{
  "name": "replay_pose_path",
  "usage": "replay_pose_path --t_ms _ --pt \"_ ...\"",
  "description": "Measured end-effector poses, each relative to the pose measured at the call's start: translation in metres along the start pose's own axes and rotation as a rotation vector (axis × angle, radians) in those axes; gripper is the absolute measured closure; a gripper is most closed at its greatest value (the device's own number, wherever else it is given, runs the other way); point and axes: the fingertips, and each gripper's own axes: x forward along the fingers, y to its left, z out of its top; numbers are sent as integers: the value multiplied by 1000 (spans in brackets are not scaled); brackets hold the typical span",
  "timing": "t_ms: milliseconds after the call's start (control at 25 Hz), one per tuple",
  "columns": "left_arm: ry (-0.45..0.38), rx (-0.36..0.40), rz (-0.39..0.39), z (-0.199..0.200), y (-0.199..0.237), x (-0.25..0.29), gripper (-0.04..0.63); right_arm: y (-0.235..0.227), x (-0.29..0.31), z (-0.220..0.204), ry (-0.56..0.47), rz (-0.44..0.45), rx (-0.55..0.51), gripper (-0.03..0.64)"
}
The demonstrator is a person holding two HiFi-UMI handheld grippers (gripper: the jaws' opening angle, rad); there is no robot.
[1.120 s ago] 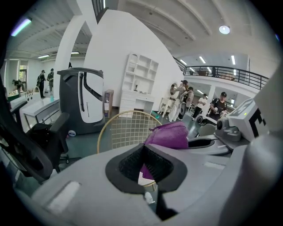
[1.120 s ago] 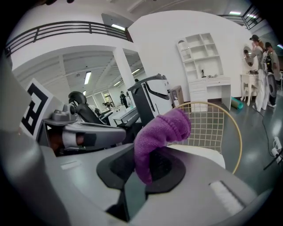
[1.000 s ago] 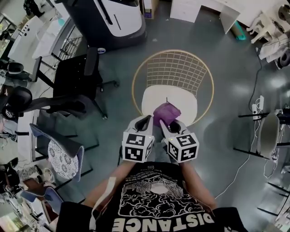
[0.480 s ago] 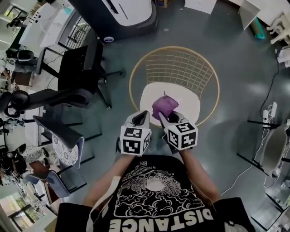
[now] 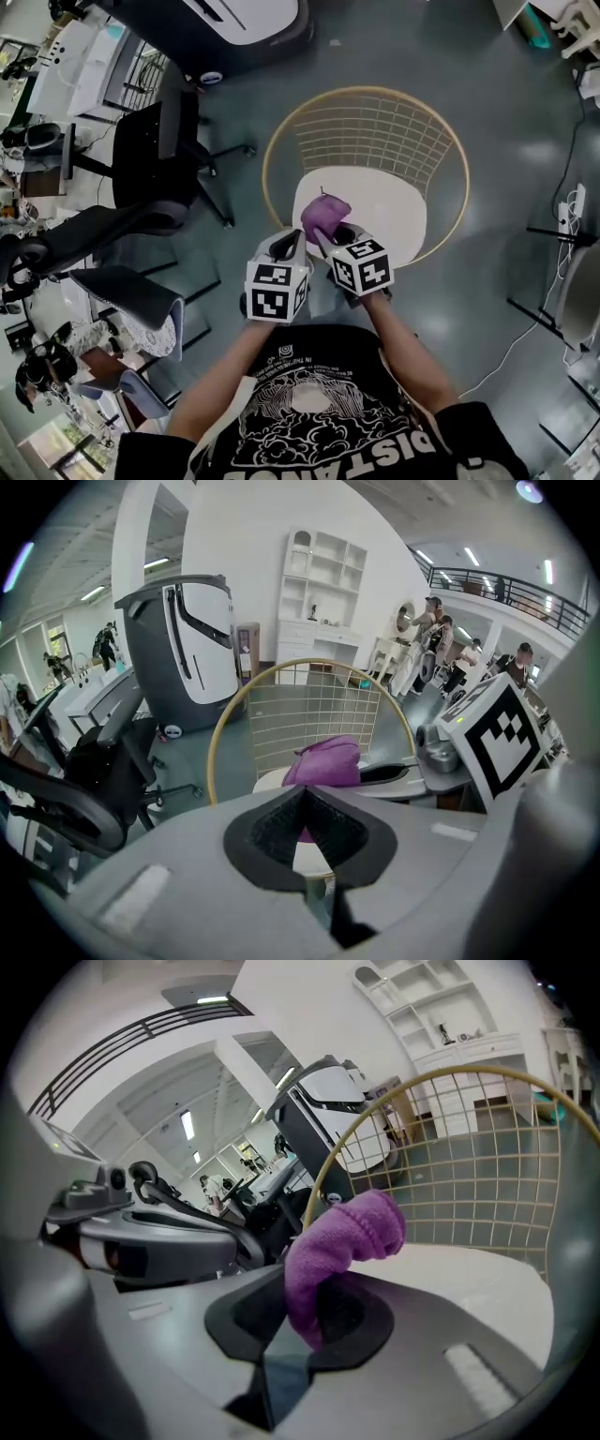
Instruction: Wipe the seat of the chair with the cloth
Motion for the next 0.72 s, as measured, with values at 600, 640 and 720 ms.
replay_pose_path --t_ms 600,640,720 --pt "130 -15 -118 -17 75 82 595 -54 135 -24 113 -102 156 557" --pt "137 -10 -125 -19 79 87 595 -60 142 -26 111 -110 172 557" --pt "146 4 -135 -20 84 95 595 -69 154 -29 101 -122 205 557"
